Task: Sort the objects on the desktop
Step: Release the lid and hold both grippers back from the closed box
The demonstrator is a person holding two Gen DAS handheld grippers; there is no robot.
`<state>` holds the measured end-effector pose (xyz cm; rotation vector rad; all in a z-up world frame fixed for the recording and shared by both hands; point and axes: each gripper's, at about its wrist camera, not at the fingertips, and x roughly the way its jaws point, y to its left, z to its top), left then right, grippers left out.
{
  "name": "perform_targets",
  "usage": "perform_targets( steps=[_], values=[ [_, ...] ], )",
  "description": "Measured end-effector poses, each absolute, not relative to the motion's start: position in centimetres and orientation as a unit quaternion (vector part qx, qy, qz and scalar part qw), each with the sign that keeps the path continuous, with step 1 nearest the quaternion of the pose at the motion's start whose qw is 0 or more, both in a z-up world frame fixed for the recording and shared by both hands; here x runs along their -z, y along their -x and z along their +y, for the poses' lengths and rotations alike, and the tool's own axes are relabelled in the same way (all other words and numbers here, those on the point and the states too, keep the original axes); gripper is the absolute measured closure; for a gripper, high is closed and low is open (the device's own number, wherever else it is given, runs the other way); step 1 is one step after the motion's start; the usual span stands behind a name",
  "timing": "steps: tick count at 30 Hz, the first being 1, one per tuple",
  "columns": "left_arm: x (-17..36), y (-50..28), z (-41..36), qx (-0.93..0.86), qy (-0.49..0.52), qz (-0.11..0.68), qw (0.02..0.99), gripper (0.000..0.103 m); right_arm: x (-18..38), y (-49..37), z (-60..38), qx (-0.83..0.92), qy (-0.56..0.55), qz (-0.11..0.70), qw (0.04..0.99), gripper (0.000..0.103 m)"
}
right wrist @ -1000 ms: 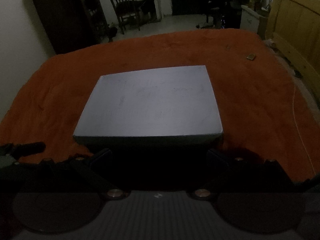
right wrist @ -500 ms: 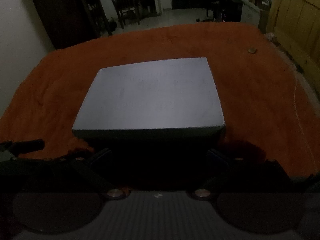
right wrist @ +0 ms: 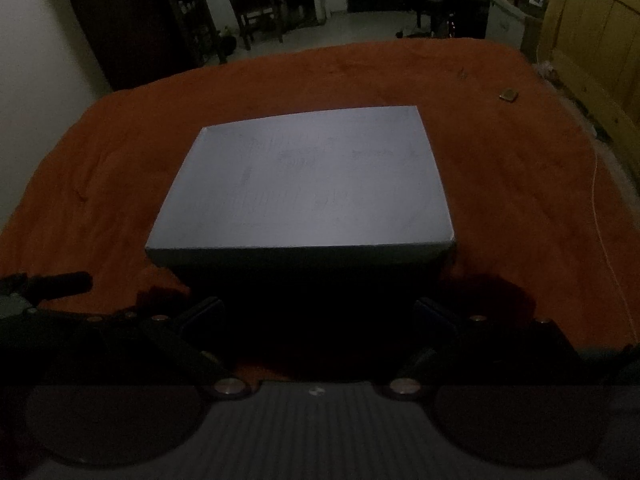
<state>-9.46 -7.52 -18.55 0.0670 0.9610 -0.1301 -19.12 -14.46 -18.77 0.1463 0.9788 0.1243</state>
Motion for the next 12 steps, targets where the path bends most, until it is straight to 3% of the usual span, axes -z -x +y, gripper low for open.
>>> perform_targets(
  steps=[12],
  values=[
    [18.62, 9.69, -7.8, 0.064, -0.034, 0.466, 0.882, 0.001, 18.89, 19.13, -14.64, -0.062, -0.072, 0.473, 0.876, 0.0]
  ],
)
